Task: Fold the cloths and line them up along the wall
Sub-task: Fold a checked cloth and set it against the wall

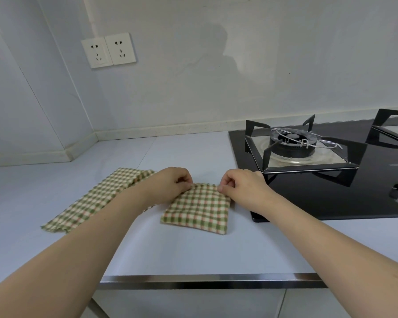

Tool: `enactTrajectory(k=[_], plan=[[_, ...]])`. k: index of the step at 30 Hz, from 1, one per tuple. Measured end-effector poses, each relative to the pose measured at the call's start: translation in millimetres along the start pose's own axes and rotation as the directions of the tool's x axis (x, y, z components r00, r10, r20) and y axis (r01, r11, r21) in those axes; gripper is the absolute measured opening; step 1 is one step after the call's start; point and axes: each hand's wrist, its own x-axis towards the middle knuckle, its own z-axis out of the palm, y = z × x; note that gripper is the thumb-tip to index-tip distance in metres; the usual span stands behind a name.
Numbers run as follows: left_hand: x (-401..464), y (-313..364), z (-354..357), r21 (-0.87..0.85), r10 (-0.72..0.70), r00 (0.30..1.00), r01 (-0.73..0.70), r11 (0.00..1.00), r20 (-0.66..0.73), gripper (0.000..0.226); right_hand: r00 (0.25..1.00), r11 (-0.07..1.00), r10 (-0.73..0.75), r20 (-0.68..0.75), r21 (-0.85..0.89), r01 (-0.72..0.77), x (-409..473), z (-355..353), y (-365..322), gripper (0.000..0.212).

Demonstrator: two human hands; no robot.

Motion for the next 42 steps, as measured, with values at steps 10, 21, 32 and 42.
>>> enactTrajectory(k=[10,21,32,42], plan=[[3,3,-2,0.033,-0.062,0.997,0.063,0.997,-0.035,0.034,1.0,1.0,-0.013,0.02,-0.023,0.014,0,0,-1,0.021],[14,-5,12,0.222,-0.081,0.995,0.093,0.971,-0.063,0.042,0.999,0.98,-0.039,0.034,-0.195,0.045,0,5,0,0.03],[18,-12,15,0.386,-0.083,0.997,0.072,0.92,0.01,0.04,0.999,0.977,-0.049,-0.01,-0.21,0.045,-3,5,-3,0.021],[5,5,20,0.53,0.113,0.921,0.112,0.84,-0.372,0.021,0.998,0.965,-0.07,-0.003,-0.255,0.067,-2,6,-4,0.022]])
